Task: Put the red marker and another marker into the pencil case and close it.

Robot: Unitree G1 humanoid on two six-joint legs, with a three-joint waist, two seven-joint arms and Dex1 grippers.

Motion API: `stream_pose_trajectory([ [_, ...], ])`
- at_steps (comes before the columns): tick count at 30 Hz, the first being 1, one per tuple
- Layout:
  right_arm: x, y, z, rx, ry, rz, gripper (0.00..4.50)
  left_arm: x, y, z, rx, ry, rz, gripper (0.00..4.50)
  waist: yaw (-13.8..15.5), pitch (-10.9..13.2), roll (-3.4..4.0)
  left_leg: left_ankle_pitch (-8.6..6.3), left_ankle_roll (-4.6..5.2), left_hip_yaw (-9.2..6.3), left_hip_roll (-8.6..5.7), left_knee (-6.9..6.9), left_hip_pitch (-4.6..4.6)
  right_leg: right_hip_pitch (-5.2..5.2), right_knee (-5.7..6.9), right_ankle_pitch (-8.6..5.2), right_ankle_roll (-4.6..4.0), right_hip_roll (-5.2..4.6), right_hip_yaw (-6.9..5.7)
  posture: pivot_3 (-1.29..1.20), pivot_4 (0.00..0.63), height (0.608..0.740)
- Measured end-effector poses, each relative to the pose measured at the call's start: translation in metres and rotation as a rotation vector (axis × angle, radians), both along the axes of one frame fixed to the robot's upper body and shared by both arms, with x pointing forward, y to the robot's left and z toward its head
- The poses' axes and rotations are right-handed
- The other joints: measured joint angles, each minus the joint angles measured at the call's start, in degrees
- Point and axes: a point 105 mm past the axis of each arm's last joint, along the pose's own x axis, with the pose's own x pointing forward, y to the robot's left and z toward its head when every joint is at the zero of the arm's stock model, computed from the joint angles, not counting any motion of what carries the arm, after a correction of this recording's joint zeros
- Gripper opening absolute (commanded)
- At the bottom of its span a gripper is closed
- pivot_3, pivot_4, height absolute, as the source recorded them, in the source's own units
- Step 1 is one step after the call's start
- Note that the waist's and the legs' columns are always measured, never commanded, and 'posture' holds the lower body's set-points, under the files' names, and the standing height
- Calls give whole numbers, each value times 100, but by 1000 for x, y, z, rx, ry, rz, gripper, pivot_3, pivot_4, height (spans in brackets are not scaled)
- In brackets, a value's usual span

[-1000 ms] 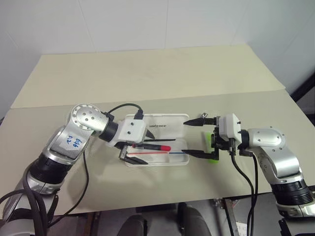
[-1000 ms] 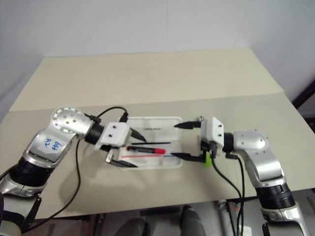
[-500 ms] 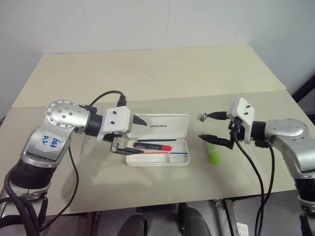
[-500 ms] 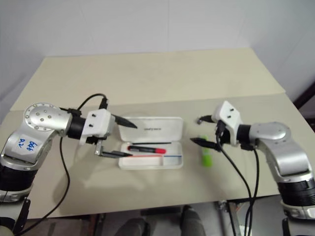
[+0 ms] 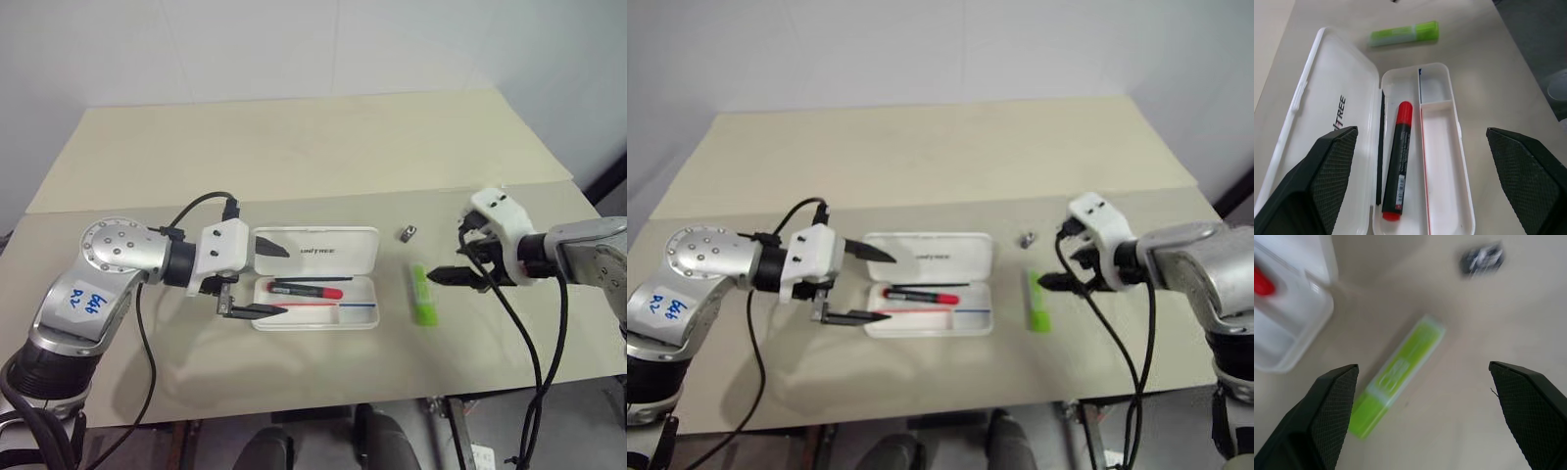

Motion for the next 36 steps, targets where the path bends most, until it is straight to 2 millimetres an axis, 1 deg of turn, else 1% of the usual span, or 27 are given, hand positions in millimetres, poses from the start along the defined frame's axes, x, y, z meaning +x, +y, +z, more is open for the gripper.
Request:
stream_pose_trajectory([
  [2, 2, 0, -5, -32, 38, -14, 4500, -3, -3, -3, -3, 1, -6, 4459, 4, 0, 0, -2, 4, 0, -2, 0, -2, -1, -4, 1, 1, -3, 0, 0, 150, 740],
  [4, 10, -2, -6, -29, 36, -65, 4500, -4, -3, -6, -6, 7, 1, 4459, 3, -1, -2, -3, 4, 3, -2, -1, -3, 0, -8, 1, 2, -3, -1, 0, 150, 740],
  [7, 18, -4, -16, -13, 57, -125, 4500, -7, -3, -8, -7, 8, 8, 4459, 5, -1, -2, -3, 3, 5, -1, -3, -6, -3, -9, 1, 2, -2, -6, 0, 150, 740],
  [10, 21, -2, -22, 9, 77, -153, 4500, -8, -2, -10, -7, 13, 18, 4459, 2, -1, -2, -3, 3, 5, 0, -5, -8, -5, -9, 1, 2, -2, -8, 0, 150, 740],
  [13, 25, 3, -24, 60, 96, -176, 4500, -9, -1, -13, -5, 27, 31, 4459, -3, -1, -2, -3, 3, 5, 0, -4, -8, -5, -9, 2, 2, -3, -7, 0, 150, 740],
  [18, 26, 4, -29, 94, 136, -223, 4500, -12, 0, -12, 2, 17, 41, 4459, -2, -1, -2, -3, 2, 4, 1, -5, -7, -5, -9, 1, 1, -2, -8, 0, 150, 740],
  [21, 21, 4, -27, 99, 151, -233, 4500, -12, 4, -18, 5, 36, 62, 4459, -3, 0, -1, -3, 3, 2, 1, -8, -8, -6, -11, 1, 1, -3, -8, 0, 150, 740],
  [24, 15, 3, -25, 88, 160, -239, 4500, -12, 4, -17, 3, 31, 67, 4459, 14, 0, -2, -3, 3, 2, 1, -7, -10, -3, -15, 1, 1, -3, -14, 0, 150, 740],
  [28, -3, 2, -38, -2, 256, -210, 4500, -11, 4, -17, 0, 28, 71, 4459, 6, 0, -1, -3, 4, 5, 2, -9, -10, -2, -21, 1, 1, -2, -15, 0, 150, 740],
  [31, -14, 12, -43, -2, 280, -185, 4500, -11, 3, -17, -2, 26, 71, 4459, 7, 0, -1, -3, 4, 5, 4, -11, -10, -2, -23, 1, 1, -2, -16, 0, 150, 740],
  [33, -18, 15, -46, 7, 285, -200, 4500, -11, 3, -16, -3, 26, 72, 4459, 6, 0, -2, -3, 4, 6, 4, -11, -10, -2, -25, 1, 1, -2, -17, 0, 150, 740],
  [36, -16, 19, -47, 27, 258, -235, 4500, -11, 3, -16, -3, 27, 73, 4459, 3, 0, -2, -4, 5, 10, 5, -11, -8, 1, -26, 3, 3, -1, -15, 0, 150, 740],
])
